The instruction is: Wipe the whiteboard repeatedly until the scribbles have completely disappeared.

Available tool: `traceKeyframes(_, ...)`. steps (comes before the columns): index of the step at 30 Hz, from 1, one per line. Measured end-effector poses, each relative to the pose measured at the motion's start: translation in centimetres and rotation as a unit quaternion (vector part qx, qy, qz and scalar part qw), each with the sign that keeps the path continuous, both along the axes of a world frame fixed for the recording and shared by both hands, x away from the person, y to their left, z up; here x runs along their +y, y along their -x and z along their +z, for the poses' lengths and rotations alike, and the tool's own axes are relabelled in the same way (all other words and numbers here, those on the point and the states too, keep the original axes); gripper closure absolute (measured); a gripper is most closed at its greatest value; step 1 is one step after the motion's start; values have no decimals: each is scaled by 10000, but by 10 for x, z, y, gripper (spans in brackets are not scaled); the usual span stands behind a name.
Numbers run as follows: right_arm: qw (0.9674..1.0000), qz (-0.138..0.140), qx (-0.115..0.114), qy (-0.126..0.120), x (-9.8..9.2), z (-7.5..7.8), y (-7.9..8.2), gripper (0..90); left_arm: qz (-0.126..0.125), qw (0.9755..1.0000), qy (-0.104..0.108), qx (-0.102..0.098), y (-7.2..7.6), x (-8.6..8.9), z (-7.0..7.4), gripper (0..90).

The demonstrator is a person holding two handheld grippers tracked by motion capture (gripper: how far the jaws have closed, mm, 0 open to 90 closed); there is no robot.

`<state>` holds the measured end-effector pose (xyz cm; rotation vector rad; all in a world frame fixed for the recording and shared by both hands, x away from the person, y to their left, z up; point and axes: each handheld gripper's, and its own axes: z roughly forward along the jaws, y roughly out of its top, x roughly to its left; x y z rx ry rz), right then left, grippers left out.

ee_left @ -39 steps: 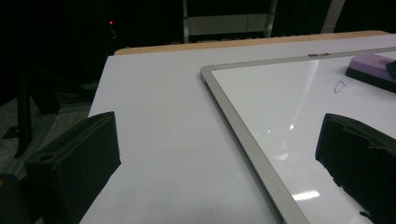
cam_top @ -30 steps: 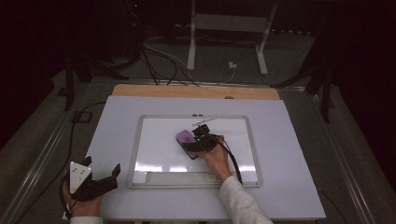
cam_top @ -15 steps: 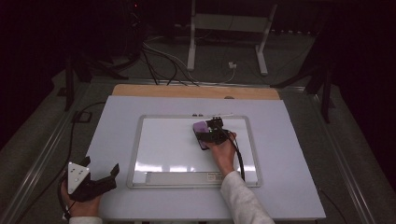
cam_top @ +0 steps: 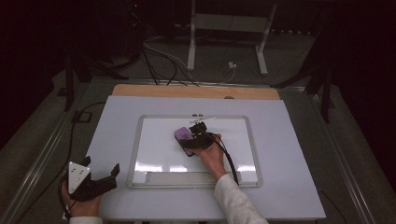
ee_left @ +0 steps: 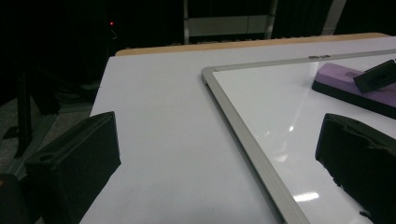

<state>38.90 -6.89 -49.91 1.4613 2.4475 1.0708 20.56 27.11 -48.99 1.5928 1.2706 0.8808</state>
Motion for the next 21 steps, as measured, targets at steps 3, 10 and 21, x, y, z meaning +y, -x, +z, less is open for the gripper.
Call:
traceKeyframes(3, 9996, -263, -35, 67, -7, 0, -4, 417, 17, 10000, 18, -14, 0, 1, 0, 6)
traceKeyframes(10, 9938, -1097, 33, 148, -34, 2, -18, 417, 41, 10000, 30, 11, 0, 2, 0, 6)
traceKeyframes(21, 9995, -305, 10, 103, -6, 1, -6, 417, 30, 10000, 3, 20, 0, 0, 0, 6)
